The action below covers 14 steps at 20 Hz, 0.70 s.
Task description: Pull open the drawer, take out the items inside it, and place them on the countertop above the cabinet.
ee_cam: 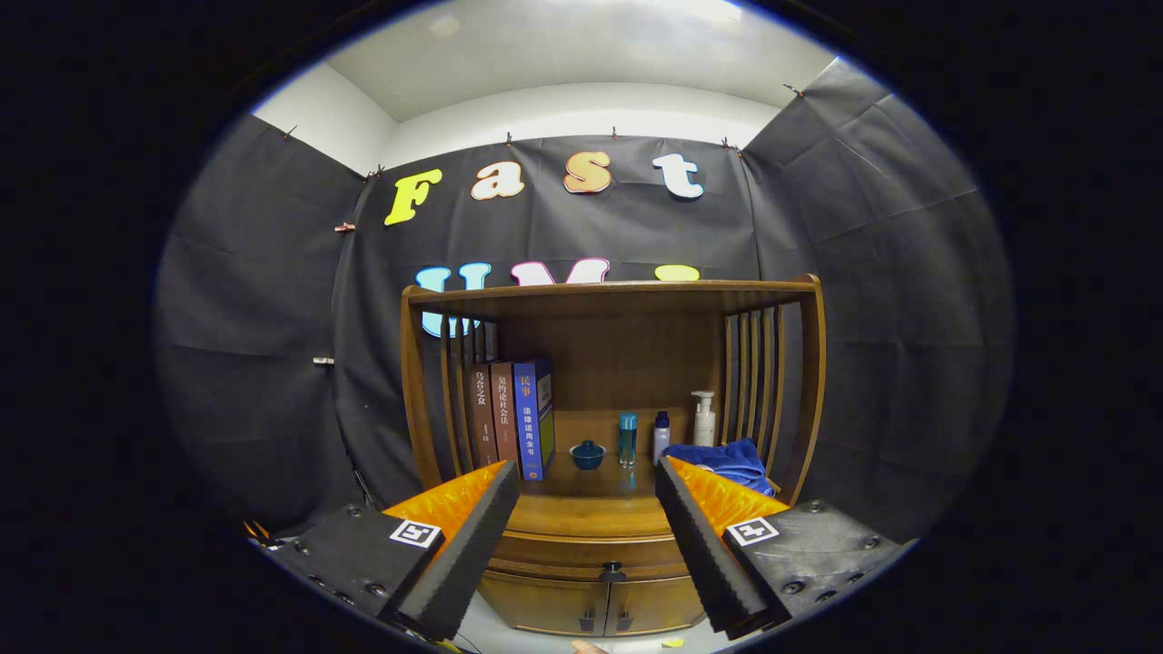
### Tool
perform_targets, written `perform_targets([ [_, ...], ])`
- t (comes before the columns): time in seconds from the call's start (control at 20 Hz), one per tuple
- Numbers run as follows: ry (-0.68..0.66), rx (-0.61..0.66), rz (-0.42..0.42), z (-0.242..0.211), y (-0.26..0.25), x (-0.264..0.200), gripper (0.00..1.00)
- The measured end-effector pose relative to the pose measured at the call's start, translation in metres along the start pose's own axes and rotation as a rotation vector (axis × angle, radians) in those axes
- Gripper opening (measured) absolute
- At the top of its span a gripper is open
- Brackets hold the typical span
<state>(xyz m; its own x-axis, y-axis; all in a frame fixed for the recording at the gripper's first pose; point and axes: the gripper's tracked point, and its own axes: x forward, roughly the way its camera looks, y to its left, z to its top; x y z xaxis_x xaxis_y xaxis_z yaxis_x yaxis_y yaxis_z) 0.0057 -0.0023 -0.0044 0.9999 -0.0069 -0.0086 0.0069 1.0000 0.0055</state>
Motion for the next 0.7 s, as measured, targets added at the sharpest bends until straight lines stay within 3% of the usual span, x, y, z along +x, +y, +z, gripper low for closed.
perform_targets([
  [0.3,0.018,0.009,-0.007,-0.018,-0.003,0.012,0.98],
  [0.7,0.115,0.013,-0.015,-0.099,-0.010,0.052,0.99],
])
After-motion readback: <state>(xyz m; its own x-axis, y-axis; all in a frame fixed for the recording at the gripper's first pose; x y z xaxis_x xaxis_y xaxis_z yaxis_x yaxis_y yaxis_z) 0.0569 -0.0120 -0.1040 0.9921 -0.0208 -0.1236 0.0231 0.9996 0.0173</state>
